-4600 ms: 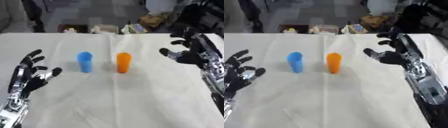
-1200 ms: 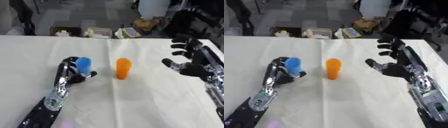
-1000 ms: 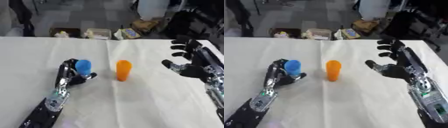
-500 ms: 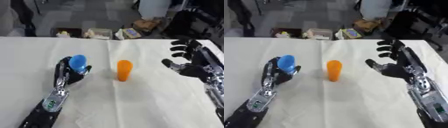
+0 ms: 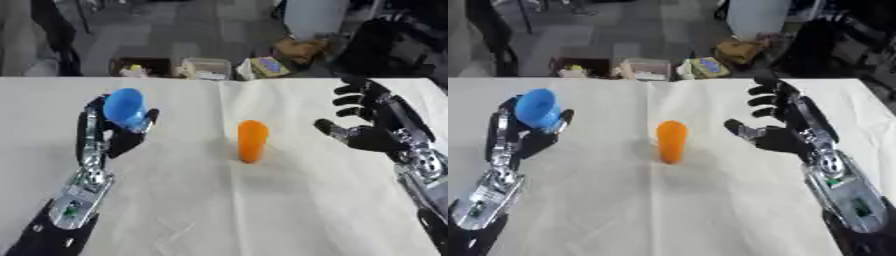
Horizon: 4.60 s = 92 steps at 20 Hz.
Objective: Pour the contents of one cup into another cup.
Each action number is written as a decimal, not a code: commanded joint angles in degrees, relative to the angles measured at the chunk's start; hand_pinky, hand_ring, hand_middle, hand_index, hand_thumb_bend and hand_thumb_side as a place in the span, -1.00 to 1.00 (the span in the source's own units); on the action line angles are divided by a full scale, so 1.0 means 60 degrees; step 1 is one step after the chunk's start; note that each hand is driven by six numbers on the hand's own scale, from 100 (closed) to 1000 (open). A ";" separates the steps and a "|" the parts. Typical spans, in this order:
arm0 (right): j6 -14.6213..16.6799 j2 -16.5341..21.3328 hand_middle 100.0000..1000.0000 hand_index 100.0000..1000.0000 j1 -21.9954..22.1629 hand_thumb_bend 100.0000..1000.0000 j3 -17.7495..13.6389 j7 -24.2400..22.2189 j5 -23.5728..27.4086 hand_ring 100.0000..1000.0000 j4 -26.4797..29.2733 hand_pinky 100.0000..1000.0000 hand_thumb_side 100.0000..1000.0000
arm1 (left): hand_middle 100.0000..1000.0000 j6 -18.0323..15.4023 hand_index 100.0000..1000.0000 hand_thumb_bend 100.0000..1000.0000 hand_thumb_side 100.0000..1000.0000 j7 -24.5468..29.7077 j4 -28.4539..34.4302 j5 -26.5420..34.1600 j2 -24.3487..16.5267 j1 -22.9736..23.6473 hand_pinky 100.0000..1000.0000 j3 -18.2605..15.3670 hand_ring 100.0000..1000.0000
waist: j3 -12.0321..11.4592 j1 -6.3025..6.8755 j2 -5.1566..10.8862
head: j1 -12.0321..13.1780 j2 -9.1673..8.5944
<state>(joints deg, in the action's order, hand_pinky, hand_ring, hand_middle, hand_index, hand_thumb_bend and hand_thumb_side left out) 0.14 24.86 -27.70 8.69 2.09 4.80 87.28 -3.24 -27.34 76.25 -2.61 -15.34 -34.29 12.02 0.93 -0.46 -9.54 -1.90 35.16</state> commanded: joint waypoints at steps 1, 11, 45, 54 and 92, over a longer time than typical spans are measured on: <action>0.0203 0.0116 0.41 0.73 -0.0134 0.22 0.0065 -0.0220 -0.0430 0.41 -0.0329 0.28 -1.00 | -0.85 0.0469 -0.26 -0.06 -1.00 0.0044 0.1139 0.0294 -0.0391 0.0179 -1.00 0.0000 -0.72 | -0.0089 0.0047 0.0204 | -0.0165 -0.0032; 0.0690 -0.0329 0.44 0.75 -0.0555 0.24 0.0670 -0.0891 -0.1066 0.44 -0.1661 0.28 -1.00 | -0.79 0.0923 -0.20 -0.03 -1.00 0.0196 0.2454 0.0904 -0.0497 0.0856 -1.00 -0.0017 -0.66 | -0.0478 0.0222 0.0341 | -0.0417 -0.0002; 0.1558 -0.1581 0.46 0.76 -0.1967 0.34 0.1064 -0.1867 -0.1869 0.49 -0.4092 0.33 -0.99 | -0.77 0.0818 -0.18 0.00 -1.00 0.0596 0.2812 0.0958 -0.0142 0.0824 -0.97 0.0168 -0.63 | -0.1024 0.0403 0.0171 | -0.0846 -0.0144; 0.1573 -0.1773 0.44 0.75 -0.2246 0.36 0.1031 -0.1971 -0.1958 0.46 -0.4354 0.31 -0.97 | -0.76 0.0838 -0.18 0.00 -1.00 0.0626 0.2787 0.0998 -0.0074 0.0803 -0.97 0.0207 -0.63 | -0.1109 0.0477 0.0148 | -0.0922 -0.0175; 0.1183 -0.1836 -0.27 0.20 -0.2344 -0.59 0.0687 -0.0295 -0.1646 -0.38 -0.4100 -0.68 -1.00 | -0.78 0.0877 -0.18 -0.05 -1.00 0.0508 0.2939 0.0650 -0.0073 0.0864 -0.96 0.0067 -0.65 | -0.1213 0.0477 0.0125 | -0.1141 -0.0379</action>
<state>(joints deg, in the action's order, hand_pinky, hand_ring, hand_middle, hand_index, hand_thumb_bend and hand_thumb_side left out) 7.56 12.42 -40.91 13.39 -0.42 -5.76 60.16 2.08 -23.98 92.48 2.17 -14.59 -28.55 13.26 -6.28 2.28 -9.86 -8.70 33.60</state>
